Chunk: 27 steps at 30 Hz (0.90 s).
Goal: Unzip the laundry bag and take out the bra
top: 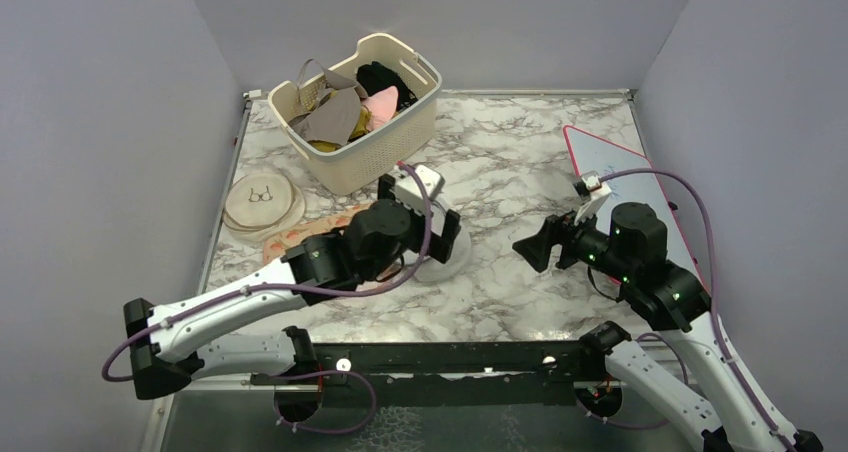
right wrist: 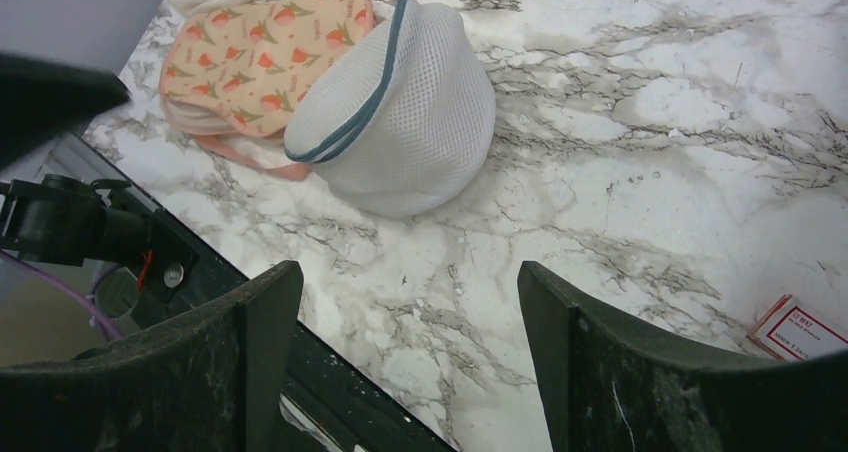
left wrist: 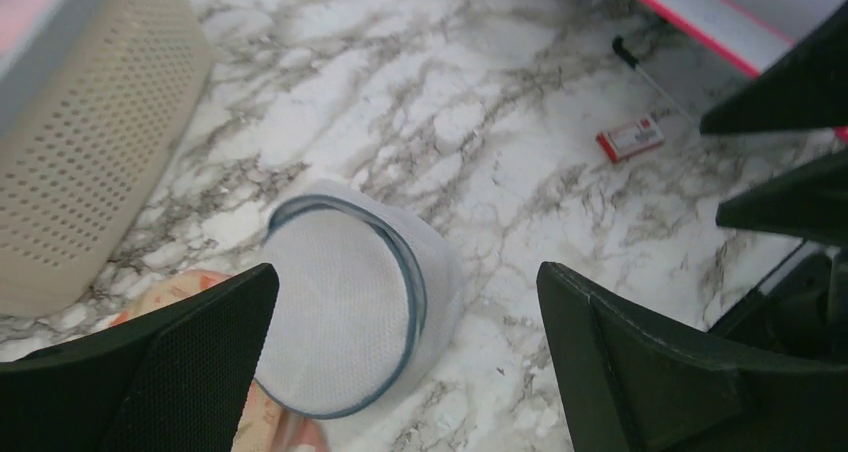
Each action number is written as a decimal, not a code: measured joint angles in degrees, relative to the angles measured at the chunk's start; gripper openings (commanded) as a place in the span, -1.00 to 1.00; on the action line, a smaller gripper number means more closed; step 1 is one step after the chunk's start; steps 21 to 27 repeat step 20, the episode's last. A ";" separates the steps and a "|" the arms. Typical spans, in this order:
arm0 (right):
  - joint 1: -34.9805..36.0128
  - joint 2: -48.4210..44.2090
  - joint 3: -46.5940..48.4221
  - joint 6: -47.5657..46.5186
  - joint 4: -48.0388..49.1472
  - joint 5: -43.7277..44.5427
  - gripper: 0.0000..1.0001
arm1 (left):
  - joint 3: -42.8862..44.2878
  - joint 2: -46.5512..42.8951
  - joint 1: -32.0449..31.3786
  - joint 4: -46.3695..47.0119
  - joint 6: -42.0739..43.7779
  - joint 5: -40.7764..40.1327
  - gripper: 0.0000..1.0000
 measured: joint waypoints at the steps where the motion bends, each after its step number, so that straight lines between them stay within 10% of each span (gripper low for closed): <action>1: 0.00 -0.17 0.00 -0.02 0.00 0.00 0.56 | 0.61 -1.01 0.70 -0.07 0.04 -0.42 0.99; 14: 0.00 -0.50 28.55 -7.87 -0.83 2.84 0.69 | 34.21 -3.82 9.05 -6.43 12.24 -7.37 0.99; 27: 0.00 -0.48 39.45 -10.93 2.23 3.56 1.00 | 37.35 -7.32 9.07 -6.71 13.92 -7.37 0.99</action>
